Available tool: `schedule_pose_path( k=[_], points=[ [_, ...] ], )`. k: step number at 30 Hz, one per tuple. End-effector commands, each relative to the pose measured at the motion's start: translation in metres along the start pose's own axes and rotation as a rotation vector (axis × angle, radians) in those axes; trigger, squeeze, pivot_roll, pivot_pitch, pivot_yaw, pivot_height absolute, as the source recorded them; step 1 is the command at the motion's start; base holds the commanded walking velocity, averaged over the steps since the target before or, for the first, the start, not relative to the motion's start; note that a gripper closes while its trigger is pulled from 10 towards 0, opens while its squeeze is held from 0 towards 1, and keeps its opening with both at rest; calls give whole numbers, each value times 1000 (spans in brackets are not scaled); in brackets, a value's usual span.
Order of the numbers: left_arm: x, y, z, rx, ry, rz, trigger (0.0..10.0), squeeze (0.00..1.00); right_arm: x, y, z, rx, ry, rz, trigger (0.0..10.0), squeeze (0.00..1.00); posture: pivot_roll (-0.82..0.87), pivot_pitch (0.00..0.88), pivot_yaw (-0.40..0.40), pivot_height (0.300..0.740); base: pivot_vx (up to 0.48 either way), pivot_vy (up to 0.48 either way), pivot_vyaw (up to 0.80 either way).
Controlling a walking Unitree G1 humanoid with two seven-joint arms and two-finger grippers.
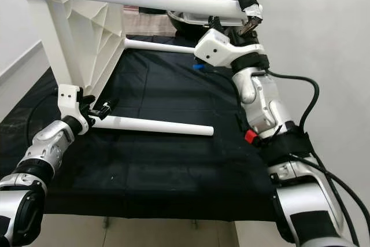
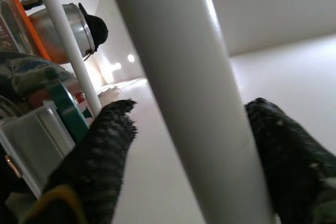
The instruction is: Building children table
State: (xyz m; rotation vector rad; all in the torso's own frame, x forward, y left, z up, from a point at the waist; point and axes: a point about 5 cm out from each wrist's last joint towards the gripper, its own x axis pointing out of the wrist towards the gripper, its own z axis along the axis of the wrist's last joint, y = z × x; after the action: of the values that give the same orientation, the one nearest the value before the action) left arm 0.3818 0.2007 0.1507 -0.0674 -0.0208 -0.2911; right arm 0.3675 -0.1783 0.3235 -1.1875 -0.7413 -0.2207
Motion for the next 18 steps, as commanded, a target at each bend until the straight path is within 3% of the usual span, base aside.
schedule_pose_path(
  k=[1, 18],
  points=[
    [-1, 2, -2, 5, 12, 7, 10000, 0, 2, 1, -1, -7, -5, 22, 0, 0, -68, 0, -63, 740, 0, 0, 0],
    [1, 4, 0, 4, 14, 33, 10000, 0, 12, -7, 4, 20, -36, 11, 0, 0, -87, 0, -59, 740, 0, 0, 0]
  ],
)
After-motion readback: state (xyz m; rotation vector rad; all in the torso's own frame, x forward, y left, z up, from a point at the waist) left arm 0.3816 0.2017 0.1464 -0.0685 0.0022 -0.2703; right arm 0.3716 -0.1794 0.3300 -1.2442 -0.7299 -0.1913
